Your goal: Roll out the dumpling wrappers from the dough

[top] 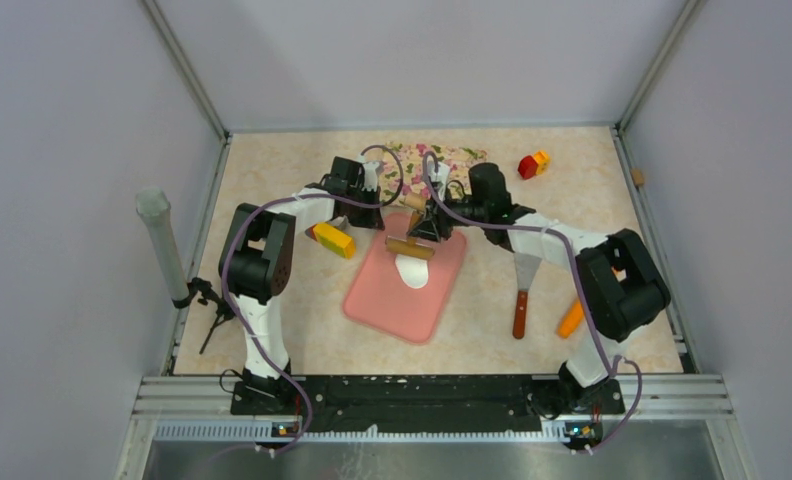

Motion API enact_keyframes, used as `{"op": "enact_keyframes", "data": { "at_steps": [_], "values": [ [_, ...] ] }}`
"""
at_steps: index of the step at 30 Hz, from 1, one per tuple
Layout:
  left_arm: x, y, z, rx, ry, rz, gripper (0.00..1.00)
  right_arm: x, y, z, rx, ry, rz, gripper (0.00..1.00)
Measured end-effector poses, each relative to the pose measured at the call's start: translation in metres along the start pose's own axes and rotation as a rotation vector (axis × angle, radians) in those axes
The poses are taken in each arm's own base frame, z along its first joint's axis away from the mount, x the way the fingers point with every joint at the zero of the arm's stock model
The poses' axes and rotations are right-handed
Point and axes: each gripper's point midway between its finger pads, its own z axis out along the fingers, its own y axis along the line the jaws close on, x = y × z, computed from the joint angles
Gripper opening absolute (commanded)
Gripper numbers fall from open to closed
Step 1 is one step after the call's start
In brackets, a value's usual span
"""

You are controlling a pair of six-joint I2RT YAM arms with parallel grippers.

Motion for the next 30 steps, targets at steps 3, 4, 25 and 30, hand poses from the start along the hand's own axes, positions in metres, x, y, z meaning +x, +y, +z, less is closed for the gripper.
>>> {"op": "enact_keyframes", "data": {
  "at_steps": [3, 4, 25, 30],
  "values": [
    [0.0, 0.0, 0.0, 0.0, 0.0, 0.0, 0.0, 0.01, -0.015, -0.001, 0.09, 0.008, 0.003, 0.0],
    [0.0, 0.0, 0.0, 0.0, 0.0, 0.0, 0.0, 0.017, -0.019, -0.002, 0.116, 0.019, 0.009, 0.0],
    [0.0, 0.0, 0.0, -0.003, -0.002, -0.004, 0.0, 0.054, -0.009, 0.007, 0.151, 0.109, 0.007, 0.0],
    [0.0, 0.0, 0.0, -0.003, -0.002, -0.004, 0.0, 0.056, -0.007, 0.009, 0.153, 0.117, 0.005, 0.0]
  ]
}}
